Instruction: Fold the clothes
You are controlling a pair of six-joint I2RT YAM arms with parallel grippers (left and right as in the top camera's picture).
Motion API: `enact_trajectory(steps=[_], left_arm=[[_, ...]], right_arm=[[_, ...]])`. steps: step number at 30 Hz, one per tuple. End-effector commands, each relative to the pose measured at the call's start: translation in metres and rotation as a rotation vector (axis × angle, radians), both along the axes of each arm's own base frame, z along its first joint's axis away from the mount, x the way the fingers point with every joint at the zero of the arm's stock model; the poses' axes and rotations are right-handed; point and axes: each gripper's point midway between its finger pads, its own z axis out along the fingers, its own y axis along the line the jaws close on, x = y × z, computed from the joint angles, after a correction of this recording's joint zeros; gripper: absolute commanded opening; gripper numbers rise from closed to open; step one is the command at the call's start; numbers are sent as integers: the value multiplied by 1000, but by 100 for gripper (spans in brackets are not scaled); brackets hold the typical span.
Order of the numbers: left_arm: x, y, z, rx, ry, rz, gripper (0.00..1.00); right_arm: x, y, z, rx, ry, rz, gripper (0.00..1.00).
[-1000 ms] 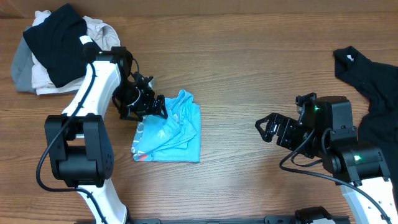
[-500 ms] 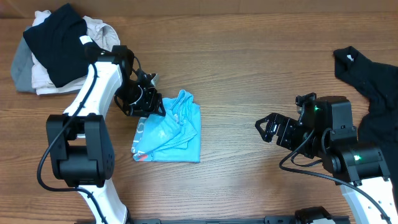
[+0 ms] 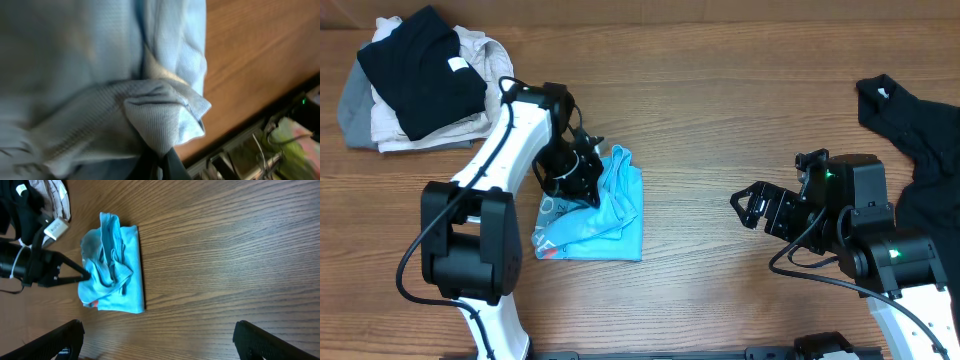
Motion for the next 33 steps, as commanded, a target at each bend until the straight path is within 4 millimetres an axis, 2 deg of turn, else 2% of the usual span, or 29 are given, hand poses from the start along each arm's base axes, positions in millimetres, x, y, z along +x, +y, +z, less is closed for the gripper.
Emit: enact_trajectory(steps=[1,7,8,12,15,17,23,27,29,31,33], left_arm=[[-15,-12,1,-21,59,-24,4],[-39,-34,6,-21,111,-101,4],[-42,-38,7,-26,115,-114,7],[-49,-50,6,-23,110,-159,30],[-50,-52,6,-11,114,-147,66],[-47,-47,6,11,113,-128,81],[-25,-31,19,56,48,-69,82],[8,-22,41,31,-58,12,82],[27,-13,54,27,-104,87,86],[46,0,67,35,-126,206,100],[59,17,73,46,-125,325,100]], right_arm=[[0,2,-1,9,2,5,100],[0,2,-1,9,2,5,100],[0,2,-1,9,2,5,100],[0,2,-1,9,2,5,100],[0,2,-1,9,2,5,100],[0,2,-1,9,2,5,100],[1,2,0,10,-5,4,100],[6,3,0,21,-5,-11,100],[10,6,-1,37,-7,-2,100],[15,14,-3,73,-6,24,100],[20,26,-5,127,-3,66,100]])
